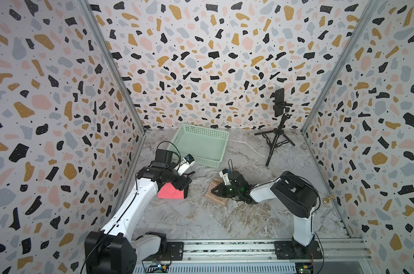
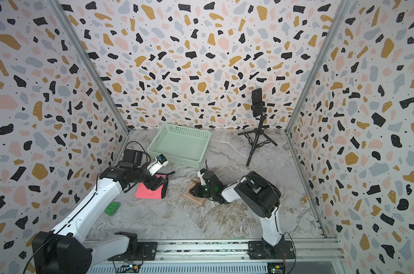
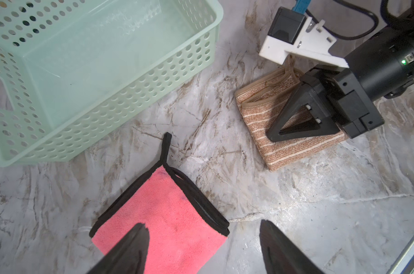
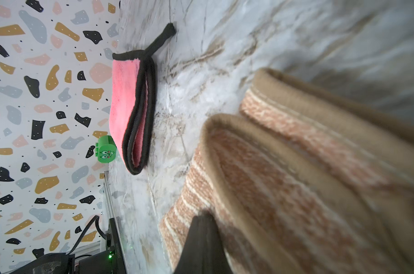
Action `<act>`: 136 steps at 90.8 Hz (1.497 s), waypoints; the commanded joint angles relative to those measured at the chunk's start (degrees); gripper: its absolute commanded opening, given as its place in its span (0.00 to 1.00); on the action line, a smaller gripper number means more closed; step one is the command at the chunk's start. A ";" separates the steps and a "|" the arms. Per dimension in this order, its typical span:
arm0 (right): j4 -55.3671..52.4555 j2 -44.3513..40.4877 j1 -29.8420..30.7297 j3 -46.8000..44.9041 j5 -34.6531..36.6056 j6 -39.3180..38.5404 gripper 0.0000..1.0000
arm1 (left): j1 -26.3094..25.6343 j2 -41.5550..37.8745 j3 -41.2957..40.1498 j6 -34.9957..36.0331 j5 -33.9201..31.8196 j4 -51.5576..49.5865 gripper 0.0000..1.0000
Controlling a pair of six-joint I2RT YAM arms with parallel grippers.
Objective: Fold the square dishcloth
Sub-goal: Smooth out the cleaning item at the center of the board, then reset both arms
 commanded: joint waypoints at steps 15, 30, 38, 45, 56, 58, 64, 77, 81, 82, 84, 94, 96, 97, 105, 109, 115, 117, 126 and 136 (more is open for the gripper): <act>-0.33 0.37 -4.04 4.47 -1.60 0.54 0.00 | 1.80 -2.39 -2.94 -1.08 2.36 4.84 0.81; 0.95 6.31 -6.19 5.44 -1.05 0.93 0.00 | 2.12 -2.43 -3.92 -1.01 2.71 5.13 0.83; 0.32 8.12 -6.74 5.96 -0.42 -0.02 0.00 | 2.20 -2.23 -4.68 -1.10 3.06 5.45 0.83; -1.01 8.11 -6.77 6.39 -0.33 -0.97 0.00 | 2.27 -2.18 -5.39 -1.43 3.07 6.01 0.84; -3.18 5.05 -6.77 6.78 -1.21 -2.25 0.04 | 2.63 -2.96 -6.25 -2.89 2.24 7.24 0.84; -3.85 4.26 -6.77 6.91 -1.36 -2.58 0.08 | 2.70 -3.25 -6.40 -3.57 1.81 7.57 0.85; -6.62 1.17 -6.77 7.14 -1.89 -4.23 0.25 | 2.88 -4.47 -7.20 -5.04 0.18 9.31 0.85; -16.43 -8.73 -6.77 7.17 -1.36 -10.11 0.53 | 3.47 -7.17 -8.86 -7.83 -1.42 11.39 0.86; -20.76 -12.63 -6.77 7.12 0.01 -12.66 0.61 | 3.74 -7.28 -8.83 -8.43 -1.13 11.16 0.86; -21.45 -13.48 -6.77 7.05 0.27 -13.41 0.63 | 3.77 -7.26 -8.87 -8.48 -0.93 11.06 0.86; -23.84 -15.29 -6.77 6.96 1.16 -14.68 0.68 | 3.86 -7.15 -8.83 -8.68 -0.53 10.81 0.86; -34.28 -25.35 -7.15 6.77 6.77 -21.45 0.95 | 4.23 -6.54 -9.07 -10.09 1.75 10.10 0.86; -36.30 -26.94 -7.41 6.80 8.06 -22.76 0.99 | 4.24 -6.64 -9.32 -10.43 1.94 10.31 0.86; -37.35 -27.67 -7.53 6.76 8.86 -23.29 0.99 | 4.29 -6.72 -9.46 -10.70 2.05 10.50 0.86; -44.81 -35.08 -10.34 6.05 13.30 -26.33 1.00 | 4.42 -7.86 -11.49 -13.18 1.74 13.22 0.87; -48.69 -38.97 -11.79 6.06 17.10 -28.82 1.00 | 4.42 -8.45 -12.79 -14.37 1.36 15.57 0.87; -53.00 -44.00 -14.54 5.65 22.43 -31.50 1.00 | 4.42 -9.30 -14.96 -16.89 0.20 20.05 0.87; -53.92 -45.66 -15.33 5.36 24.50 -32.30 1.00 | 4.42 -9.51 -15.91 -17.60 0.04 21.36 0.87; -56.94 -51.00 -21.91 3.24 31.74 -33.40 1.00 | 4.76 -11.27 -21.53 -20.61 2.40 31.83 0.87; -55.96 -55.77 -27.06 -3.18 47.88 -32.72 1.00 | 4.77 -11.10 -27.64 -24.15 0.56 44.70 0.87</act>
